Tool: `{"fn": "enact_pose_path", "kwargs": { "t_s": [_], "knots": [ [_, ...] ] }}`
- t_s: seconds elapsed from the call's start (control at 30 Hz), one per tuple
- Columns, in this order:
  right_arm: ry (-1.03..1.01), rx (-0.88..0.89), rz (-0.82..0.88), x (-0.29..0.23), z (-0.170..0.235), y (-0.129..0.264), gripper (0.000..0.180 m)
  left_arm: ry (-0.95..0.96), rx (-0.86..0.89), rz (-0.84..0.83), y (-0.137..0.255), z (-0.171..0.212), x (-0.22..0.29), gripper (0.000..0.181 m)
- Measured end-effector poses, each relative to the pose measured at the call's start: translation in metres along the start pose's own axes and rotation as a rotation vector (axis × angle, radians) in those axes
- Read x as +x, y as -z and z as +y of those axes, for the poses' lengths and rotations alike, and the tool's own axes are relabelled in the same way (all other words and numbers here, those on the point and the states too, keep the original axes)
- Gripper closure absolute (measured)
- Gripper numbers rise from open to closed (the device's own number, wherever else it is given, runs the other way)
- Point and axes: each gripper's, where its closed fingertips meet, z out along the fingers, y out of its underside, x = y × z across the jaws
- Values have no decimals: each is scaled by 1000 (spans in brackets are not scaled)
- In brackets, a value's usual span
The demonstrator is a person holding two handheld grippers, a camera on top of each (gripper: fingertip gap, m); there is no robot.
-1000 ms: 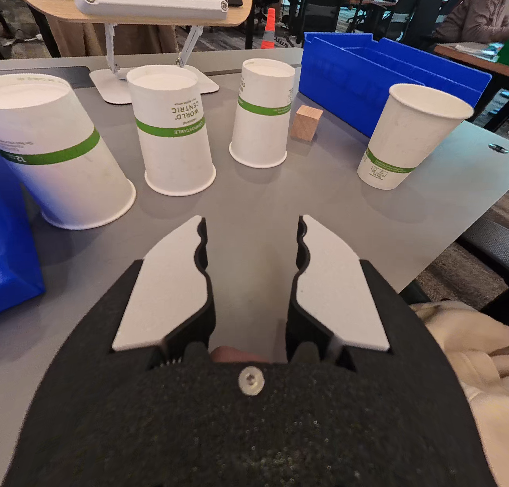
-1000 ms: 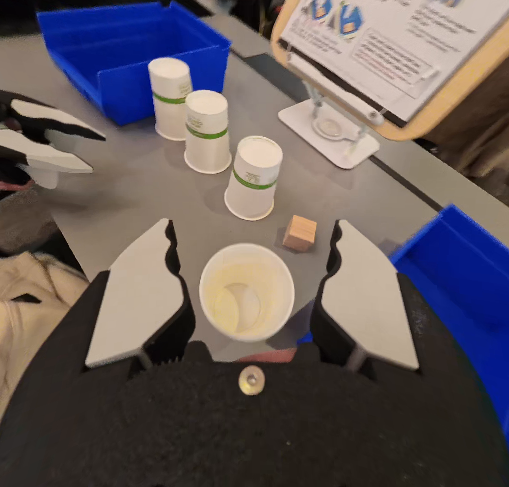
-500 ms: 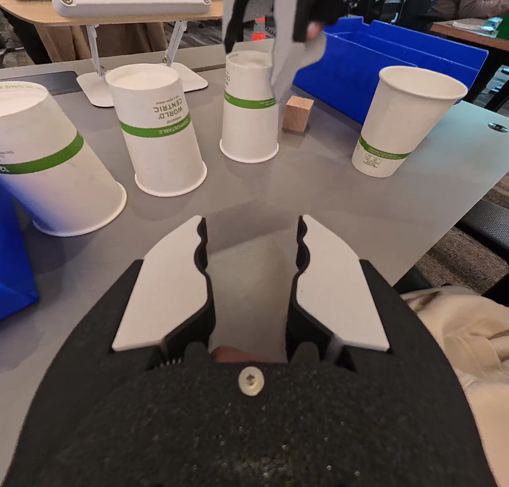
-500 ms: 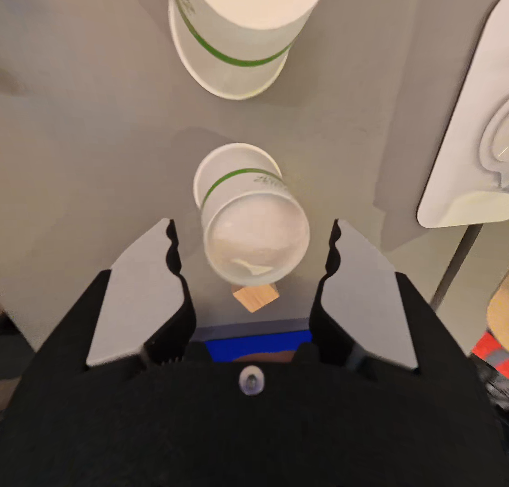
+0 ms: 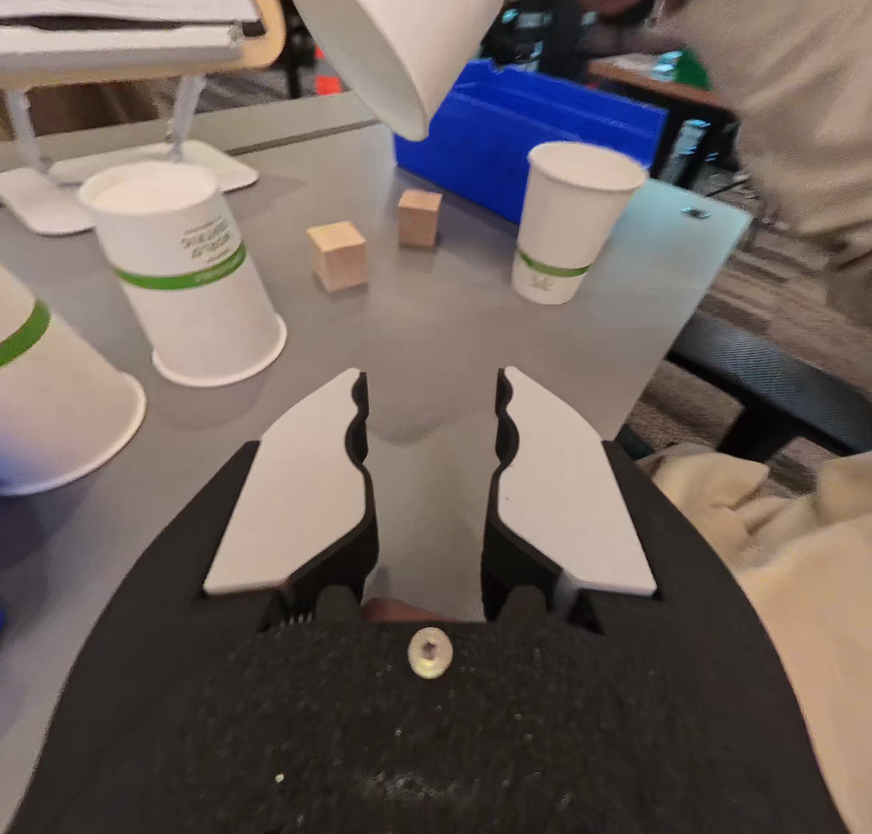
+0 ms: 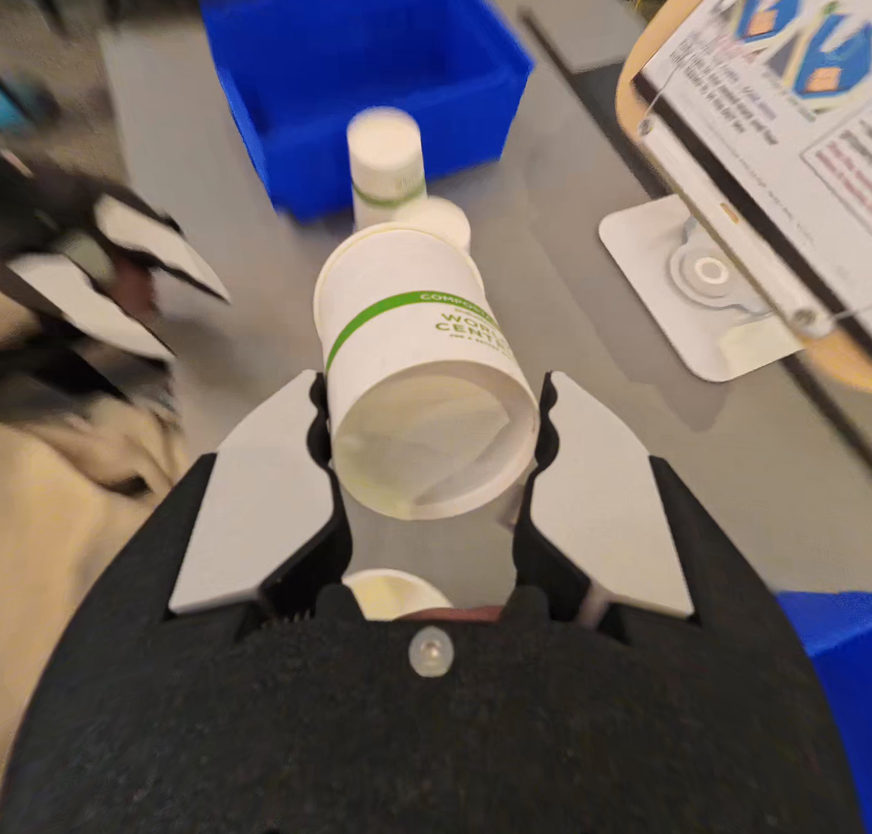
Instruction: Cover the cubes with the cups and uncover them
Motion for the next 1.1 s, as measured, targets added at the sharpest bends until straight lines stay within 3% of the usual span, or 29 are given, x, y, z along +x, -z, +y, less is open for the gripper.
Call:
{"fn": "enact_pose_path", "kwargs": {
  "t_s": [0.03,0.13,0.23,0.43,0.53,0.57,0.6,0.87,1.1],
  "knots": [
    [-120,97,-27,-7,-4,11,94,-12,15,39,1,-8,4,125],
    [-415,333,-210,-41,-11,34,94,-95,76,157,6,-40,23,125],
    [-487,475,-366,-78,-15,41,94,-139,121,355,15,-74,61,122],
    [-546,517,-550,-131,-16,15,94,-332,181,344,8,-116,87,123],
    [-578,479,-618,-146,-11,4,94,-410,164,307,2,-112,90,141],
    [-582,463,-619,-147,-8,1,94,-432,169,340,5,-108,94,166],
    [-577,474,-634,-148,-6,3,97,-442,173,394,9,-103,101,176],
    [-533,530,-657,-151,40,30,87,-496,-22,479,35,-64,85,179],
    [-235,438,-359,-130,67,48,84,-609,-340,597,69,-27,43,179]
  ]
}}
